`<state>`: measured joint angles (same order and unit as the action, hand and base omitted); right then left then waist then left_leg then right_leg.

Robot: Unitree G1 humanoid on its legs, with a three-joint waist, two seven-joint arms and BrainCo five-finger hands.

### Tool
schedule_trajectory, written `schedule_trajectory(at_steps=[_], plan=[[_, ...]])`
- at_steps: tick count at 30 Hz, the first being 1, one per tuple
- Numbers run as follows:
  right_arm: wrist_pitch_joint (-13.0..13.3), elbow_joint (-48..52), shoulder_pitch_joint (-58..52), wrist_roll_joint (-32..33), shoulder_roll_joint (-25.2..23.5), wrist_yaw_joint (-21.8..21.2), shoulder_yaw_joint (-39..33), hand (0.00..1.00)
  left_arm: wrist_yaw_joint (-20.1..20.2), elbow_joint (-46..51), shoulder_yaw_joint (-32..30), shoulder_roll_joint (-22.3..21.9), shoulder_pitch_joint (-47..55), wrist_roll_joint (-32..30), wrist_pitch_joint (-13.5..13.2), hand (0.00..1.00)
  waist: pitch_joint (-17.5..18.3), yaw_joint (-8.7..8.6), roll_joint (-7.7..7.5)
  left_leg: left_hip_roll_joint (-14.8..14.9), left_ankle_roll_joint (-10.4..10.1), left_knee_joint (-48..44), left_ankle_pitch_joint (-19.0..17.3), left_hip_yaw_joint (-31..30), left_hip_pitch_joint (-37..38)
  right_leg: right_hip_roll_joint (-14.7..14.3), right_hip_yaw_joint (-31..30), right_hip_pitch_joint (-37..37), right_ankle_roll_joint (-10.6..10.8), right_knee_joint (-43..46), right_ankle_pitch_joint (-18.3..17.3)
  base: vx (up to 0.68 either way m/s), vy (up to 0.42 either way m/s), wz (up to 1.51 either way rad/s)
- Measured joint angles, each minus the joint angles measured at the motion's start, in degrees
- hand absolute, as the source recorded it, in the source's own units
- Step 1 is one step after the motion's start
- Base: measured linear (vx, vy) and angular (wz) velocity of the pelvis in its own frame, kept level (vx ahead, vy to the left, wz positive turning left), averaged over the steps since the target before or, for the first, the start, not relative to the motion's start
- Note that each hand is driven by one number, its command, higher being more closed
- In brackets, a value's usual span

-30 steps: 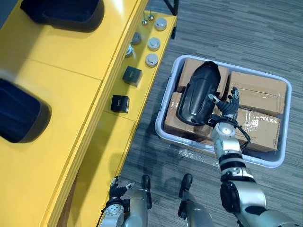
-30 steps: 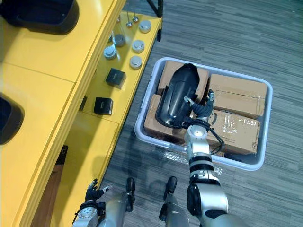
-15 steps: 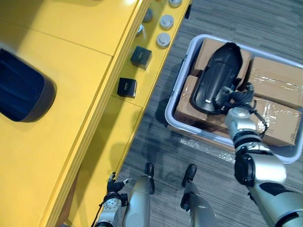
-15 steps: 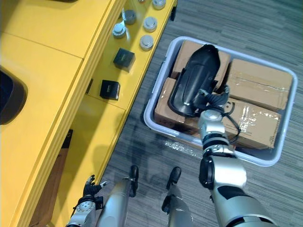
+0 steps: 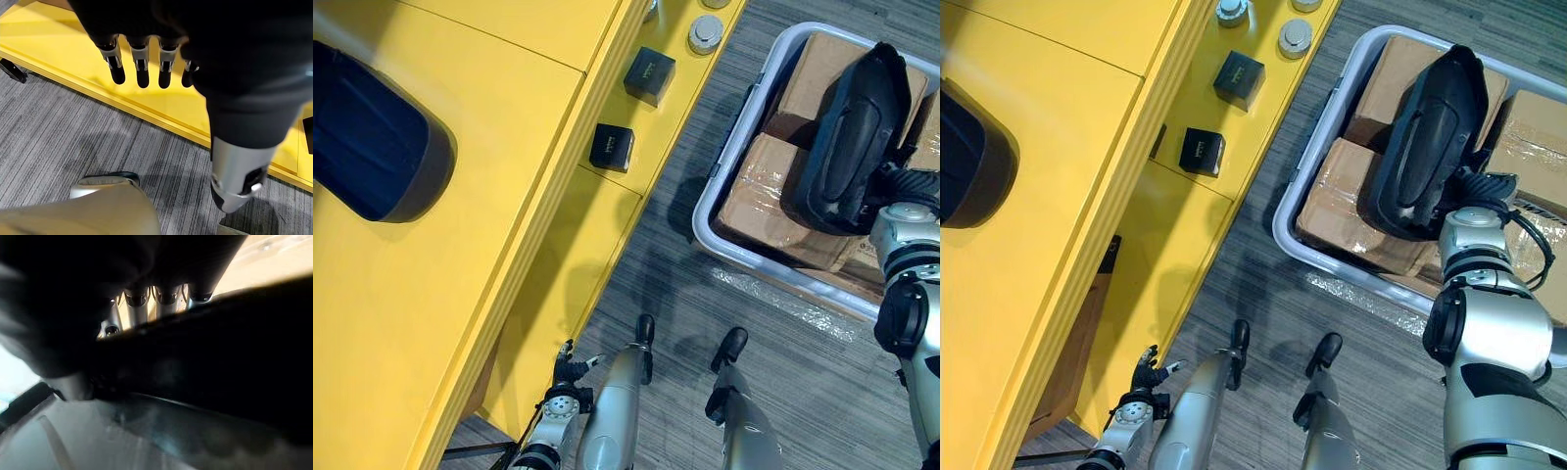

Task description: Walk over and take plastic housings, then place them on the shelf

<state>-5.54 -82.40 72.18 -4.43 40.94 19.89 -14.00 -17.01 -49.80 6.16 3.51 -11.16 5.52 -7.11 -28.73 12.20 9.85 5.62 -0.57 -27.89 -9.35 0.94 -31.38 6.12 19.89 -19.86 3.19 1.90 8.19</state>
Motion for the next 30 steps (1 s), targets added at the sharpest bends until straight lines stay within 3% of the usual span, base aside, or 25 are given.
schedule_trajectory(at_steps=[3, 6, 9, 11, 13, 15, 18, 19, 22, 24, 26, 30], plan=[[-1.5, -0.2, -0.3, -1.0, 0.0, -1.6, -2.2, 1.0, 1.4, 4.7, 0.2, -1.3, 2.6, 0.0, 0.6, 0.0, 0.0, -0.77, 0.93, -0.5, 0.0, 0.9, 0.1, -0.5, 2.7, 0.5, 0.8, 2.1, 0.3, 1.0, -1.1, 0.03, 0.01, 0.14], [-2.5, 2.2, -2.6, -2.6, -0.5, -1.9, 1.0, 1.0, 1.6, 13.3, 1.1, -1.7, 5.3, 0.0, 0.8, 0.0, 0.0, -1.27, 1.09, -0.7, 0.0, 1.8, 0.3, -0.5, 5.3, 0.9, 1.0, 4.2, 0.2, 1.6, -1.6, 0.02, 0.01, 0.09], [-2.4, 16.9, -9.9, -3.3, -2.3, -1.4, 6.1, 1.0, 1.6, 26.7, 1.0, -1.9, 8.2, 0.0, 0.8, 0.0, 0.0, -2.99, 1.02, -0.7, 0.0, 2.2, 0.3, 0.1, 7.5, 0.9, 0.5, 5.9, 0.2, 1.5, -1.7, 0.0, 0.008, -0.07], [-2.2, 29.3, -15.5, -7.9, -4.4, -0.9, 7.6, 1.0, 1.6, 35.3, 0.8, -1.7, 9.6, -0.1, 0.6, 0.0, 0.1, -4.68, 0.87, -0.5, 0.0, 3.1, 0.3, 1.1, 10.3, 0.9, -0.6, 7.9, 0.2, 1.3, -1.7, 0.01, 0.003, -0.2], [-1.8, 40.0, -21.6, -12.4, -7.1, -0.8, 9.5, 1.0, 2.1, 39.9, 0.1, -1.4, 9.8, -0.1, 0.4, 0.0, 1.6, -6.15, -0.32, -0.3, 0.0, 5.1, 0.3, 2.8, 14.1, 0.7, -2.1, 10.2, 0.2, 0.4, -1.7, 0.01, -0.018, -0.34], [-0.4, 48.1, -27.9, -17.1, -10.1, -1.0, 10.9, 1.0, 3.1, 43.0, -0.8, -0.6, 9.8, 0.0, -0.1, 0.0, 4.2, -7.98, -2.63, 0.0, -0.3, 7.4, 0.5, 4.0, 16.6, 0.4, -3.1, 11.7, 0.2, -1.1, -1.6, 0.04, -0.039, -0.31], [0.1, 54.0, -35.2, -21.6, -12.1, -3.0, 11.6, 1.0, 4.7, 44.0, -0.3, 0.4, 7.9, 1.7, -0.2, 0.0, 7.1, -9.1, -5.78, 0.7, -1.0, 10.4, 0.9, 5.9, 20.8, -0.6, -4.9, 14.2, -0.2, -3.2, -1.3, 0.05, -0.06, -0.31], [0.1, 54.8, -36.4, -22.6, -12.1, -3.5, 12.2, 1.0, 5.0, 44.0, -0.2, 0.4, 7.7, 2.8, -0.2, 0.0, 8.0, -9.43, -6.2, 0.8, -1.2, 11.1, 1.0, 6.3, 21.4, -0.7, -5.1, 14.6, -0.3, -3.6, -1.2, 0.06, -0.043, -0.24], [0.2, 57.9, -39.5, -26.7, -12.3, -5.7, 15.4, 1.0, 6.2, 43.4, 2.3, 1.1, 5.1, 10.6, -0.1, 0.0, 11.5, -11.53, -6.96, 0.8, -1.8, 14.1, 1.5, 7.4, 24.9, -1.2, -6.0, 16.9, -0.5, -5.4, -1.0, 0.08, -0.031, -0.21], [0.2, 60.3, -40.9, -28.3, -12.2, -5.9, 16.1, 1.0, 7.5, 40.9, 5.2, 2.0, 1.0, 19.5, 0.0, 0.0, 13.0, -11.52, -6.95, 1.0, -2.2, 16.0, 1.9, 8.6, 27.3, -1.5, -6.8, 18.1, -0.5, -6.1, -0.9, 0.06, -0.017, -0.2], [0.9, 63.8, -41.6, -30.5, -12.0, -6.0, 18.1, 1.0, 9.1, 37.7, 9.2, 3.0, -3.9, 30.5, 0.5, 0.0, 14.4, -13.04, -6.97, 1.0, -2.5, 18.0, 2.6, 8.6, 29.1, -1.7, -6.8, 19.3, -0.6, -6.6, -0.8, 0.04, -0.028, -0.03], [2.8, 70.3, -44.3, -32.2, -11.9, -5.8, 20.8, 1.0, 11.0, 34.8, 13.6, 3.2, -7.8, 40.6, 2.2, 0.0, 16.7, -14.21, -7.0, 1.0, -2.8, 21.0, 3.9, 8.9, 31.3, -2.0, -7.0, 19.9, -0.7, -6.6, -0.8, 0.0, -0.005, -0.03]])
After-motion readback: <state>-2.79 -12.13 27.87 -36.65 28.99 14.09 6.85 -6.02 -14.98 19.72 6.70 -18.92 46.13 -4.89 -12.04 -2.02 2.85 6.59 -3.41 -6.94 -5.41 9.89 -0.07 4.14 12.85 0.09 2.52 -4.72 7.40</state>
